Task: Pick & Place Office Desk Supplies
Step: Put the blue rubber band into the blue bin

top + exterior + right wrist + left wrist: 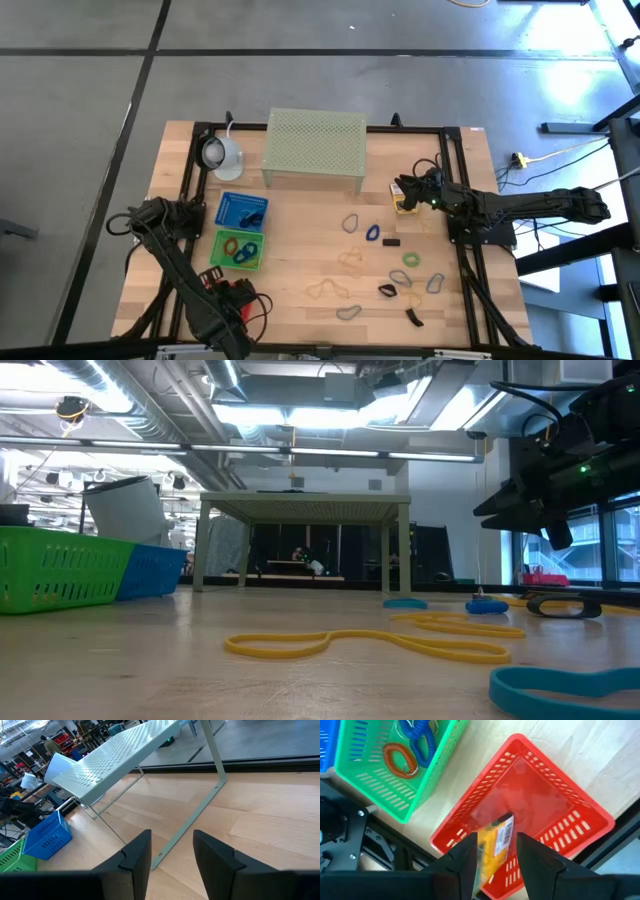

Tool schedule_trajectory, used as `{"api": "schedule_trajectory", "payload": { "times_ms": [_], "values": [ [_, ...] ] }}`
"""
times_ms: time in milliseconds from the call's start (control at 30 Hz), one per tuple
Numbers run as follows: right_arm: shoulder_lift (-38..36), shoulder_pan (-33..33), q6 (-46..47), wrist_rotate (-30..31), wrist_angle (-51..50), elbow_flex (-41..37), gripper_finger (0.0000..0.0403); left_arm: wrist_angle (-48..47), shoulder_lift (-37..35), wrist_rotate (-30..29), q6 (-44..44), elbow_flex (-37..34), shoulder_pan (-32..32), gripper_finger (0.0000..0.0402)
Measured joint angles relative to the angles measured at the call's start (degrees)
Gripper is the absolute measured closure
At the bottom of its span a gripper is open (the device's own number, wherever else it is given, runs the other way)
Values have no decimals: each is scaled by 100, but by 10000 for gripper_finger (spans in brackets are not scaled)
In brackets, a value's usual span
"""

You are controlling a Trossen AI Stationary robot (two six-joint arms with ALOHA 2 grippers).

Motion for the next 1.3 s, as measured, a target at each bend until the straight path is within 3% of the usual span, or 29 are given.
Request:
{"api": "schedule_trajectory", "payload": {
  "times_ms": [200, 467, 567, 767, 1000, 1167, 1300],
  "values": [
    [0, 0, -22, 14, -4, -2, 257, -60, 0, -452, 9, 0, 0, 275],
    [0, -1, -17, 14, -4, -2, 257, 20, 0, -2792, 359, 0, 142, 276],
    [0, 0, -17, 11, -4, -2, 257, 189, 0, -3371, 317, 0, 299, 276],
    [0, -2, -1, -103, 95, -2, 257, 677, 0, -3765, 458, 0, 732, 276],
    [0, -2, -15, -289, 313, -2, 256, 1275, -2, -4206, 1615, -37, 1313, 272],
    [0, -1, -269, -290, 313, -1, 256, 2062, -4, -4834, 2296, -607, 1560, 278],
    [0, 0, -321, -289, 312, -2, 256, 2829, -2, -5091, 2249, -1300, 1701, 286]
  ]
}}
